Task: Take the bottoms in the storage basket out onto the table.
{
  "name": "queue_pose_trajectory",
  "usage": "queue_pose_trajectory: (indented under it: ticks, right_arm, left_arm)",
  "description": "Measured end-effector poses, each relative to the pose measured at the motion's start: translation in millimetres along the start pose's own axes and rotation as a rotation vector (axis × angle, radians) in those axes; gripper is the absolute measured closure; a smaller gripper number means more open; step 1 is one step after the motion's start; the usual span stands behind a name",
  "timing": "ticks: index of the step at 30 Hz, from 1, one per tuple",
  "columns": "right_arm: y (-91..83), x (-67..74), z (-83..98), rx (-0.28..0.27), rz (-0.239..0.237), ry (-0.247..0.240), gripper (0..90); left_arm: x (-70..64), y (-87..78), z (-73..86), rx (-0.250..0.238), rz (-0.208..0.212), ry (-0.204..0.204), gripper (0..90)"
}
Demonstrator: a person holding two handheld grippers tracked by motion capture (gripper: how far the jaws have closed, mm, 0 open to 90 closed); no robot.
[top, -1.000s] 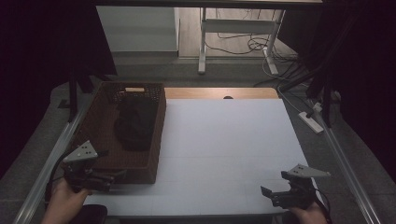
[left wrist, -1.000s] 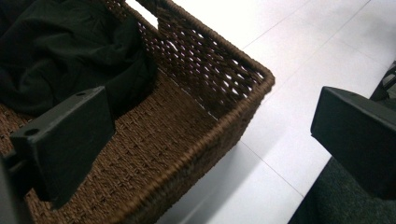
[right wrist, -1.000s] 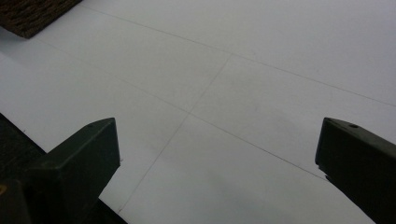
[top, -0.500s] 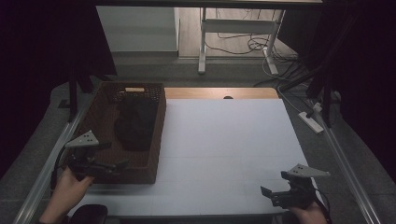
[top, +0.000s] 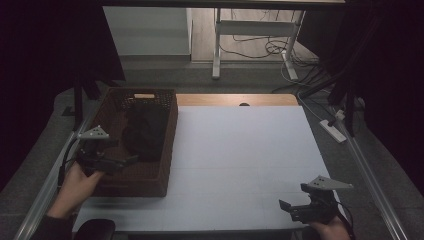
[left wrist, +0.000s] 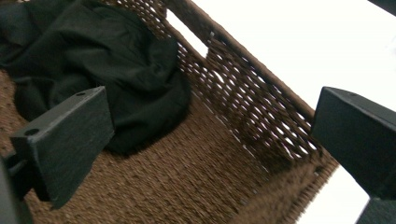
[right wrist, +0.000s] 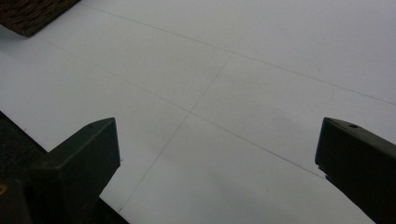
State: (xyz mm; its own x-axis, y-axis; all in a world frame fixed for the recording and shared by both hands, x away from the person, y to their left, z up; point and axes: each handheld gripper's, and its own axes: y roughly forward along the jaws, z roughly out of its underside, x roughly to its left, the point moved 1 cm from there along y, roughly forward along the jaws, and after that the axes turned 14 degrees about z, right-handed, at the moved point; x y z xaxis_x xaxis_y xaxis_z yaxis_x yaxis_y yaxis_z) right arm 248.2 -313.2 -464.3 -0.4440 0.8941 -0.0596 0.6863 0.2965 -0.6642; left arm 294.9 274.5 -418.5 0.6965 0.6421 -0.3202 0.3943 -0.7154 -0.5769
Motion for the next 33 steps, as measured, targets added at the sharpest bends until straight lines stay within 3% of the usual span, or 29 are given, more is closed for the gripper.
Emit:
queue_pose_trajectory:
  ticks: [15, 25, 33]
  right_arm:
    - [0.3, -0.1, 0.0, 0.002, -0.003, -0.001, 0.3]
    - [0.6, -0.2, -0.1, 0.006, -0.006, 0.000, 0.3]
    - [1.0, -0.2, -0.2, 0.008, -0.009, -0.002, 0.3]
  left_arm:
    - [21.9, 9.4, -21.4, -0.012, -0.037, 0.004, 0.0]
    - [35.5, 20.0, -40.3, 0.027, -0.063, 0.020, 0.0]
    - [49.3, 29.2, -59.9, 0.045, -0.105, 0.007, 0.0]
